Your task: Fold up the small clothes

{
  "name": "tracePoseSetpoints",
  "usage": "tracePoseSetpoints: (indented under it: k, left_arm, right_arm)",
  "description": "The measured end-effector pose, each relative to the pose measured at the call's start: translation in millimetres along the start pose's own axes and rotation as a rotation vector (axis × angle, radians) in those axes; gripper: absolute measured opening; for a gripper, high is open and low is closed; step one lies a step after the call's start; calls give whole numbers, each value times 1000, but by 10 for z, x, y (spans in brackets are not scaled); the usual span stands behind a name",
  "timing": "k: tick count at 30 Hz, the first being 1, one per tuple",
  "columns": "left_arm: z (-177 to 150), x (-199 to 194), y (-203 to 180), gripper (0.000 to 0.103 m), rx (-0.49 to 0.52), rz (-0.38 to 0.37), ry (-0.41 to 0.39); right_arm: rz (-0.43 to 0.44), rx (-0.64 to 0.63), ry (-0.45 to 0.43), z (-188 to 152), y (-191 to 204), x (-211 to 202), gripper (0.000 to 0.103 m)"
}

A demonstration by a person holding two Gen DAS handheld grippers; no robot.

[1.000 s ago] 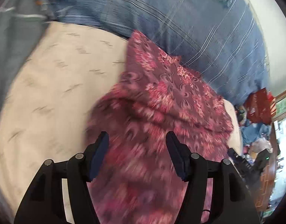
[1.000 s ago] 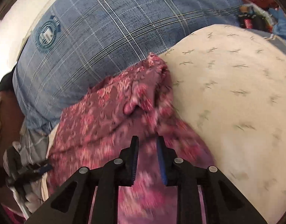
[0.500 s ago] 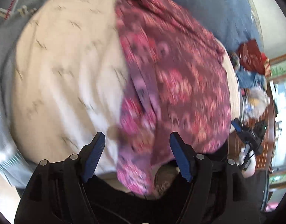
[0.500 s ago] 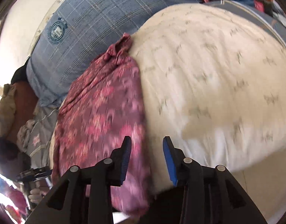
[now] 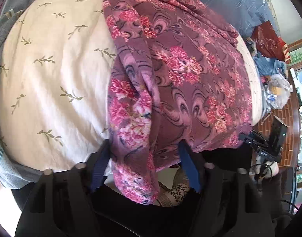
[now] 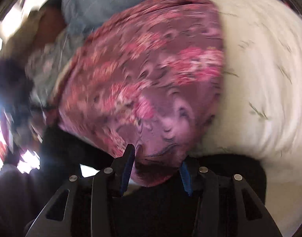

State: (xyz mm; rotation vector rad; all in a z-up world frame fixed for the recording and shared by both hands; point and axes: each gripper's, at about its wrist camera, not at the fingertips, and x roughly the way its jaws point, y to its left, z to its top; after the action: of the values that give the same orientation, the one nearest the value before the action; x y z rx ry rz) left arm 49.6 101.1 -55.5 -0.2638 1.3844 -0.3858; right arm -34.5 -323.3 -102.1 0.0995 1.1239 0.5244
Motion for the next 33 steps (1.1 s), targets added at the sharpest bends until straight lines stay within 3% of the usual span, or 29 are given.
tracePoseSetpoints:
  k: [1, 2, 3, 5, 8, 11, 16, 23, 29, 33]
  left_arm:
    - [-1, -1, -1, 40, 9, 14, 3]
    - [1, -1, 11, 24, 13, 21, 10]
    - [0, -10, 36, 15, 10, 19, 19]
    - [6, -77, 89, 10, -15, -30, 21]
    - [52, -268, 173, 7, -57, -166, -7]
    - [144, -446, 205, 7, -85, -256, -62]
    - [464, -658, 285, 7, -140, -386, -138]
    - [1105, -831, 516, 7, -239, -439, -254]
    - [1956, -787, 741, 7, -335, -447, -338]
    - [2373, -624, 741, 7, -357, -468, -297]
  right_arm:
    - [36, -9, 2, 8, 13, -8, 8]
    - [52, -10, -3, 14, 16, -27, 7]
    - [60, -17, -11, 23, 34, -74, 7]
    - [102, -17, -47, 56, 67, -189, 7]
    - [202, 41, -146, 145, 66, -439, 7]
    - [296, 105, -270, 273, 26, -670, 7]
    - [371, 211, -425, 687, -96, -790, 7]
    - [396, 338, -579, 1352, -466, -740, 7]
    - [413, 457, -631, 2004, -889, -421, 7]
    - [410, 511, -610, 2354, -1091, -161, 6]
